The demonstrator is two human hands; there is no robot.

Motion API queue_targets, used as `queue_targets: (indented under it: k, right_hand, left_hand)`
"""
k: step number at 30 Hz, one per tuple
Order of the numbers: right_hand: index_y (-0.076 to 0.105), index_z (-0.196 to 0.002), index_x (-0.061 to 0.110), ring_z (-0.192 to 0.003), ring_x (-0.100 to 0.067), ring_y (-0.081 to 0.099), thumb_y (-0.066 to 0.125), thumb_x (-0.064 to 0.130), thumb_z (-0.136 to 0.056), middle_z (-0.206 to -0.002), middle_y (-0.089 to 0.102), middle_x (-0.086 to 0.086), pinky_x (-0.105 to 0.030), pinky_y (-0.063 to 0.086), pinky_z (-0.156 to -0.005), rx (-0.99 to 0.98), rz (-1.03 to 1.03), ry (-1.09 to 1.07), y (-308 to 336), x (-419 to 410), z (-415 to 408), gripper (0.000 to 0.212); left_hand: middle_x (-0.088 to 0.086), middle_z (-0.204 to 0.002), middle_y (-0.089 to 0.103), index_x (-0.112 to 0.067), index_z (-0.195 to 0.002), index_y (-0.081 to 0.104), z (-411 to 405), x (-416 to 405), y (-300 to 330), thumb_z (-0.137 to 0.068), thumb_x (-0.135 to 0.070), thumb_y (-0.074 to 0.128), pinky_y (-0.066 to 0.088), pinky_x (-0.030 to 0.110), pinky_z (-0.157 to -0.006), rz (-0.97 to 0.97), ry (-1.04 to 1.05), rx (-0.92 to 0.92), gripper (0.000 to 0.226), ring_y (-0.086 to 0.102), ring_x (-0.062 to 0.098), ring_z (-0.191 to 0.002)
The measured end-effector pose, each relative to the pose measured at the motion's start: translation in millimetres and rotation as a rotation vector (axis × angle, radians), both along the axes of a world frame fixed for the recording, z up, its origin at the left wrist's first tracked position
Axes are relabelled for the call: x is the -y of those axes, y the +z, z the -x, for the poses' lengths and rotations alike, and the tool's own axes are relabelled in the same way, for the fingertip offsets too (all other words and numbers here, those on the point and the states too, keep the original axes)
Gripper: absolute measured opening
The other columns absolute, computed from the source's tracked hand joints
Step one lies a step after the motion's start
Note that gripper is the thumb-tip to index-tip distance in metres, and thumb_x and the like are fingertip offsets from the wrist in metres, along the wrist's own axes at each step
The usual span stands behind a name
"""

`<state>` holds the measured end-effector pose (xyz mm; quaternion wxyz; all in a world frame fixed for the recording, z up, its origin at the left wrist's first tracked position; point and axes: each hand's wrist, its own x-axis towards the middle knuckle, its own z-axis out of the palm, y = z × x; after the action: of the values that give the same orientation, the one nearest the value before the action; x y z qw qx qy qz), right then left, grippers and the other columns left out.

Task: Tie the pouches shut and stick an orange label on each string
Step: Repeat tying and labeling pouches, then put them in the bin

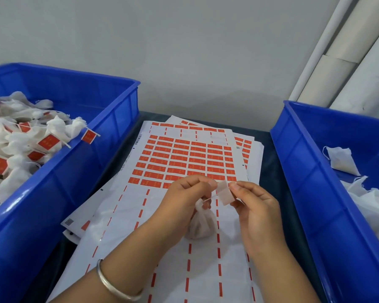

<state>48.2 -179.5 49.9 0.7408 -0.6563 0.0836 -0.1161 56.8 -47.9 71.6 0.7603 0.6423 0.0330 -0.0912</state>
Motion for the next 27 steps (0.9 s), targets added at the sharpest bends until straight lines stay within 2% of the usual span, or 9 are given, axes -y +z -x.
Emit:
queue_targets:
  k: [3,6,10,14,16,18,22,24,27]
  right_hand:
    - [0.074,-0.079,0.038,-0.089,-0.010,0.070,0.069,0.034,-0.069,-0.093,0.074,0.012,-0.030,0.055,-0.075,-0.037,-0.061,0.017,1.5,0.5,0.3,0.012]
    - [0.073,-0.085,0.027,-0.093,-0.019,0.070,0.068,0.023,-0.081,-0.097,0.074,0.007,-0.035,0.055,-0.081,-0.077,-0.109,0.014,0.3,2.2,-0.7,0.007]
    - [0.070,-0.093,0.024,-0.094,-0.021,0.070,0.066,0.020,-0.085,-0.098,0.074,0.004,-0.037,0.055,-0.082,-0.101,-0.146,0.015,1.4,2.9,-1.0,0.010]
    - [0.069,-0.099,0.022,-0.093,-0.019,0.071,0.064,0.020,-0.087,-0.099,0.074,0.003,-0.033,0.055,-0.079,-0.111,-0.170,0.023,2.3,1.8,-0.8,0.013]
    - [0.070,-0.098,0.023,-0.093,-0.018,0.071,0.064,0.020,-0.087,-0.099,0.074,0.003,-0.032,0.055,-0.079,-0.117,-0.180,0.026,2.6,1.4,-0.7,0.013]
    - [0.070,-0.099,0.023,-0.093,-0.019,0.071,0.064,0.020,-0.088,-0.098,0.074,0.003,-0.034,0.055,-0.081,-0.124,-0.193,0.029,2.8,1.5,-0.7,0.013]
    - [0.069,-0.099,0.024,-0.093,-0.020,0.071,0.065,0.022,-0.086,-0.099,0.074,0.001,-0.035,0.055,-0.082,-0.142,-0.235,0.049,3.7,2.4,-0.3,0.014]
    - [0.070,-0.099,0.022,-0.091,-0.020,0.071,0.066,0.025,-0.082,-0.096,0.074,0.000,-0.033,0.054,-0.080,-0.147,-0.237,0.067,4.7,2.2,0.2,0.018]
    - [0.073,-0.093,0.020,-0.084,-0.018,0.071,0.066,0.027,-0.079,-0.092,0.074,-0.001,-0.027,0.051,-0.074,-0.128,-0.194,0.095,6.6,0.8,1.3,0.017]
  left_hand:
    - [-0.013,-0.061,0.064,-0.025,-0.063,0.069,1.3,-0.4,-0.9,-0.086,-0.015,0.062,0.046,0.007,-0.053,-0.090,-0.016,0.108,0.027,0.061,0.004,-0.064]
    - [-0.018,-0.071,0.066,-0.033,-0.064,0.069,2.4,-0.5,-2.2,-0.083,-0.013,0.067,0.045,0.006,-0.055,-0.195,-0.012,0.251,0.027,0.061,-0.003,-0.073]
    - [-0.025,-0.078,0.060,-0.041,-0.067,0.067,3.6,-2.2,-4.6,-0.080,-0.020,0.071,0.043,0.004,-0.059,-0.405,-0.021,0.439,0.025,0.055,-0.005,-0.082]
    - [-0.023,-0.083,0.056,-0.031,-0.086,0.075,3.8,-3.7,-6.5,-0.078,-0.024,0.072,0.041,0.004,-0.060,-0.553,-0.024,0.559,0.010,0.049,-0.007,-0.086]
    - [-0.017,-0.075,0.053,-0.026,-0.091,0.076,3.3,-4.6,-7.9,-0.078,-0.025,0.073,0.041,0.004,-0.064,-0.632,-0.022,0.648,0.014,0.046,-0.005,-0.087]
    - [-0.018,-0.077,0.049,-0.025,-0.095,0.075,3.9,-5.6,-8.9,-0.078,-0.026,0.073,0.041,0.005,-0.067,-0.683,-0.047,0.725,0.018,0.044,-0.004,-0.088]
    - [-0.020,-0.082,0.046,-0.027,-0.098,0.073,5.2,-5.1,-14.3,-0.081,-0.031,0.069,0.039,0.003,-0.071,-0.735,-0.112,0.737,0.018,0.042,-0.007,-0.092]
    - [-0.018,-0.078,0.052,-0.027,-0.085,0.073,4.5,-4.2,-13.8,-0.084,-0.029,0.065,0.040,0.004,-0.068,-0.651,-0.078,0.670,0.008,0.046,-0.006,-0.090]
    - [-0.016,-0.079,0.059,-0.031,-0.069,0.060,1.1,-2.7,-11.3,-0.084,-0.029,0.065,0.045,0.007,-0.057,-0.486,0.015,0.496,0.016,0.054,0.000,-0.074]
